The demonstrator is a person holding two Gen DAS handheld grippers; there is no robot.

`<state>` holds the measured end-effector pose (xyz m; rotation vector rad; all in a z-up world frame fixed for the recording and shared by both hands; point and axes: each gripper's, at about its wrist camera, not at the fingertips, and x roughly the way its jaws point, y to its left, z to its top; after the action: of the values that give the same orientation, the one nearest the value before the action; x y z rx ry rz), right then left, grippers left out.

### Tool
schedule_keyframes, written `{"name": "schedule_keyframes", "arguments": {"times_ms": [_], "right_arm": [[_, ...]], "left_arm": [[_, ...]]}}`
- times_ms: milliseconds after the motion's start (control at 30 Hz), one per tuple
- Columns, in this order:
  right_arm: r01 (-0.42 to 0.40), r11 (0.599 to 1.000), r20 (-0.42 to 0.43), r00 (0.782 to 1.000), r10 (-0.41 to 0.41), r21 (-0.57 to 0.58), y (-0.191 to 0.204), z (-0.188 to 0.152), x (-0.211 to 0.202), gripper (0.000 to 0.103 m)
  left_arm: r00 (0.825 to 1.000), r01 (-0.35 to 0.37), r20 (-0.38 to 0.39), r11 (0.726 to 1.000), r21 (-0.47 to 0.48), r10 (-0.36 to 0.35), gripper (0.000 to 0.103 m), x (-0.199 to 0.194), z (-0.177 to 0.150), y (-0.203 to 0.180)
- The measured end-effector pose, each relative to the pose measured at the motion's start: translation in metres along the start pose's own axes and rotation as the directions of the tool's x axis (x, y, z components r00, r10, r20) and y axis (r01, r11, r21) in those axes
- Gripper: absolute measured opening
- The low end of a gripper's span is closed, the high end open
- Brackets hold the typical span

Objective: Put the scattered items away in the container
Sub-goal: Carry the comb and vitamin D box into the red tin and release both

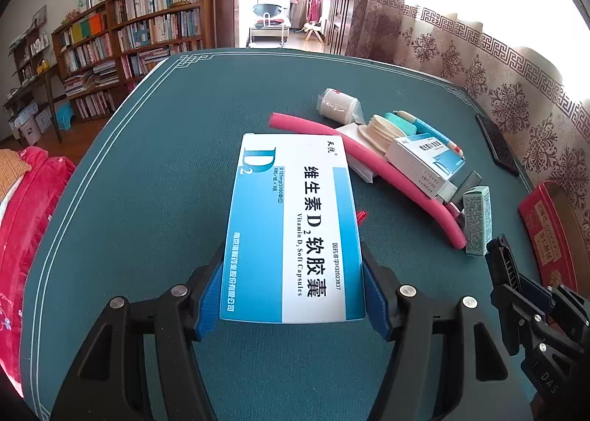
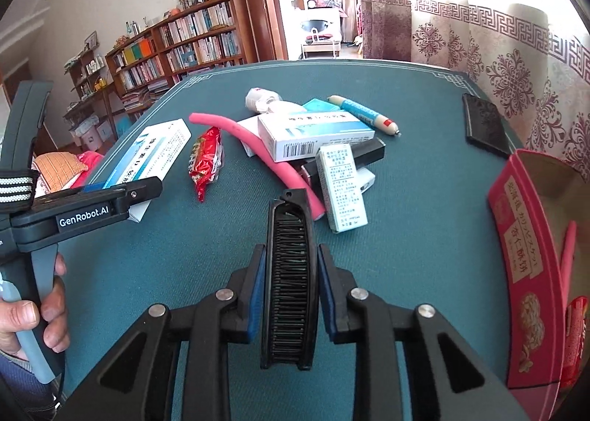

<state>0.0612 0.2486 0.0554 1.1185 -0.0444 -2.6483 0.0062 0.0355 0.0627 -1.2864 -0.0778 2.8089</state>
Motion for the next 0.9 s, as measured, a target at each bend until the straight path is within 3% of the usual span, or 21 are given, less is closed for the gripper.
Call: {"name": "schedule_keyframes", "arguments": {"times_ms": [267, 467, 667, 900], "right_arm": [[0.104, 0.991, 0.134, 0.984, -0.114, 0.078, -0.039, 0.001, -0.067, 0.029], [0.245, 0.956, 0.212, 0.937, -0.277, 0.162, -0.079, -0.002, -0.11, 0.029], [0.33, 0.905, 0.184, 0.905, -0.384, 0.267, -0.125, -0.013, -0.124, 0.029], [0.36, 0.879, 0.136, 0.899, -0.416, 0.312, -0.155, -0.028, -0.124, 0.029]], "left_arm": [[0.996, 0.091, 0.013, 0.991, 0.103, -0.093, 0.067, -0.012, 0.006, -0.054], [0.984, 0.163, 0.032, 0.968, 0.193, -0.172, 0.067, -0.028, 0.012, -0.1], [0.968, 0.231, 0.035, 0.933, 0.275, -0.25, 0.067, -0.04, 0.015, -0.146], [0.938, 0.32, 0.01, 0.877, 0.359, -0.346, 0.067, -0.047, 0.017, -0.205]]}}
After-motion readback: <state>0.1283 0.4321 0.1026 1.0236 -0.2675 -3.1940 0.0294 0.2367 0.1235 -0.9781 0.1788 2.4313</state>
